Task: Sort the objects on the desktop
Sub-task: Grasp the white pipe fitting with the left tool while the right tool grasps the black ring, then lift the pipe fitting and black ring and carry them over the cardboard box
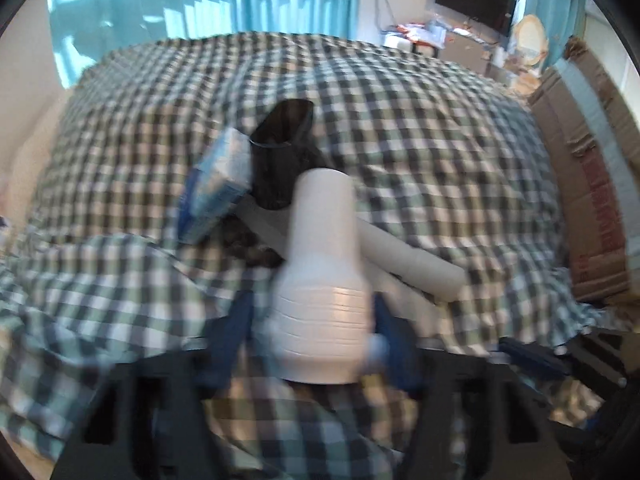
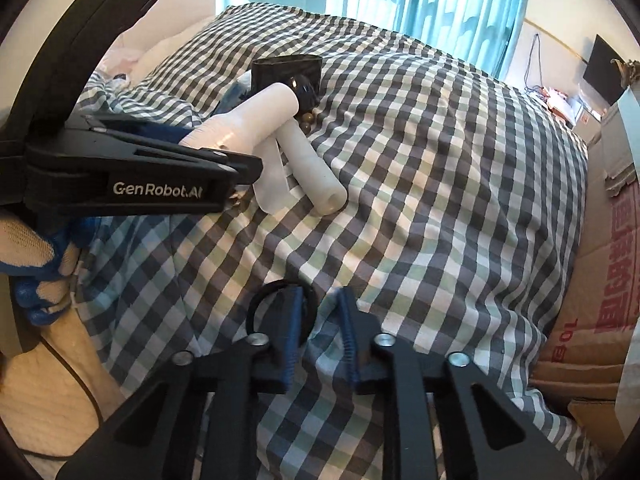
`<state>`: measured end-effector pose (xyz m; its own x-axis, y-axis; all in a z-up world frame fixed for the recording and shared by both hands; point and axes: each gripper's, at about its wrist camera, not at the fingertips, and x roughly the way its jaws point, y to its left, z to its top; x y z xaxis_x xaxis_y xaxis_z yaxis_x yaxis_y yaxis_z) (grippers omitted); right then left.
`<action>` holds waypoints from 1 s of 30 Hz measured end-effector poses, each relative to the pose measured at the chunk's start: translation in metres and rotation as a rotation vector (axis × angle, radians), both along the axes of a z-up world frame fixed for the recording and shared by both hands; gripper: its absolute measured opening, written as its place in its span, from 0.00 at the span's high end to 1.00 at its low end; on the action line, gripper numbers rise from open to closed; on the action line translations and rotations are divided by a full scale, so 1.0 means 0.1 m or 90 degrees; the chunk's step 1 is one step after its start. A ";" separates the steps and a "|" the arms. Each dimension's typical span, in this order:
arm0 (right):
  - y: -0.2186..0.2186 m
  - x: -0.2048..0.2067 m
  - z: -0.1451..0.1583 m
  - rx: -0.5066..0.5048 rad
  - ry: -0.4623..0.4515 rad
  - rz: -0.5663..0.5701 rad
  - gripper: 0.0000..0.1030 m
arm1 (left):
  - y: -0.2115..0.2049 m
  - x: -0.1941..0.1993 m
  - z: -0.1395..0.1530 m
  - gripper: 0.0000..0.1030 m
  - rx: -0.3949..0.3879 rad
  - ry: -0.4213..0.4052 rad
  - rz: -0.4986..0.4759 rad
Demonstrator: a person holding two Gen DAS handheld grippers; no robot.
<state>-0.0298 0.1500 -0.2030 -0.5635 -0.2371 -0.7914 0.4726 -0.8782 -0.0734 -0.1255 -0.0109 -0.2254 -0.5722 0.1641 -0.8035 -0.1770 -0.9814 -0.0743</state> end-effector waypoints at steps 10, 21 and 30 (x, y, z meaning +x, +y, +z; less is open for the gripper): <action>0.03 0.03 0.21 -0.033 0.036 -0.010 0.94 | -0.04 0.15 0.17 0.52 0.019 0.020 0.001; 0.17 0.07 0.41 -0.059 0.065 -0.019 0.95 | -0.14 0.23 0.55 0.52 0.035 0.079 0.027; 0.03 -0.03 0.08 -0.015 0.025 -0.011 0.77 | -0.05 0.34 0.78 0.52 0.039 0.115 0.015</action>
